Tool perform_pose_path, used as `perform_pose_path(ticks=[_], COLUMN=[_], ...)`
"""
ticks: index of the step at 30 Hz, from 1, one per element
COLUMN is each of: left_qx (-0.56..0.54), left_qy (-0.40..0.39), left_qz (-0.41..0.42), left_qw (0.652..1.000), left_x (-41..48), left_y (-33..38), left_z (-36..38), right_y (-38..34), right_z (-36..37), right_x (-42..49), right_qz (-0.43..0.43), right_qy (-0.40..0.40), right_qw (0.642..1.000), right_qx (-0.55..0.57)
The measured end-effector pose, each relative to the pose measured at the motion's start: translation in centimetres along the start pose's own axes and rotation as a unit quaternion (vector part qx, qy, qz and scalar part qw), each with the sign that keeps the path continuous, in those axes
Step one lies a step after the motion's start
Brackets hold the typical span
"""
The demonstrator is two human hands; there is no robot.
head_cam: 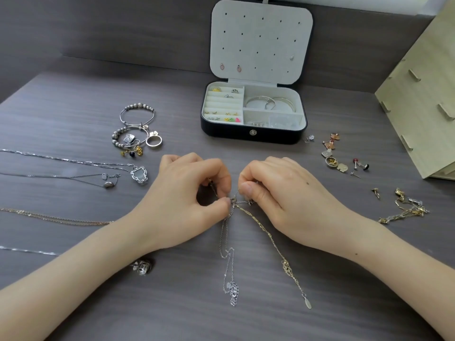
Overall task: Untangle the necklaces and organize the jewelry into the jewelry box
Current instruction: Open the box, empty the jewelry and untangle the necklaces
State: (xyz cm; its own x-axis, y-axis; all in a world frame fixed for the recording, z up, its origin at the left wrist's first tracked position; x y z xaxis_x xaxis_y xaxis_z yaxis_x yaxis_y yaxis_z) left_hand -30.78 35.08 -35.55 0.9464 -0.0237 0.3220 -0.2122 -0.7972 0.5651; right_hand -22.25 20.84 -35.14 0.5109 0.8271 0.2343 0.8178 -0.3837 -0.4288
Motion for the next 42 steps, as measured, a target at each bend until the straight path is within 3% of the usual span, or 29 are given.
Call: perform_pose_path(ticks=[15, 19, 23, 26, 39, 42], left_qx=[-0.048, -0.048, -0.046, -0.049, -0.105, -0.141], left_qy=[0.024, 0.019, 0.015, 0.015, -0.023, -0.021], left_qz=[-0.033, -0.045, -0.049, -0.042, -0.032, -0.033], left_qw=[0.998, 0.998, 0.998, 0.998, 0.994, 0.989], left_x=[0.4, 0.5, 0.5, 0.6, 1.0, 1.2], left_y=[-0.4, -0.4, -0.5, -0.4, -0.2, -0.2], left_z=[0.1, 0.1, 0.1, 0.1, 0.2, 0.3], right_y=[0.0, 0.0, 0.2, -0.1, -1.8, -1.9], right_z=[-1.2, -3.4, -4.2, -4.4, -2.2, -2.1], right_x=[0.0, -1.8, -4.9, -6.7, -7.9, -7.1], right_qz=[0.024, 0.034, 0.011, 0.005, 0.0, 0.031], right_qy=[0.03, -0.032, -0.124, -0.15, -0.029, -0.018], right_qw=[0.999, 0.997, 0.992, 0.989, 0.988, 0.995], right_qx=[-0.005, 0.063, 0.033, 0.018, -0.149, -0.09])
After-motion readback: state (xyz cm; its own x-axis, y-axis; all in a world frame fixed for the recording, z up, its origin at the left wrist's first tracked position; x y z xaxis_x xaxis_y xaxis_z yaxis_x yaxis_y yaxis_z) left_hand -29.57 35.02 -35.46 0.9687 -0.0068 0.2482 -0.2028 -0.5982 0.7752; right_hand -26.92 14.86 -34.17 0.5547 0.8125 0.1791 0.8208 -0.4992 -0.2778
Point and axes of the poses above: each hand's wrist, its own x-axis towards the middle knuckle, its own z-axis out of the palm, y = z × x, the point moved 2 cm from there along x, towards the middle knuckle, and after that the axes turned 7 degrees about z, right-handed, at the moved point
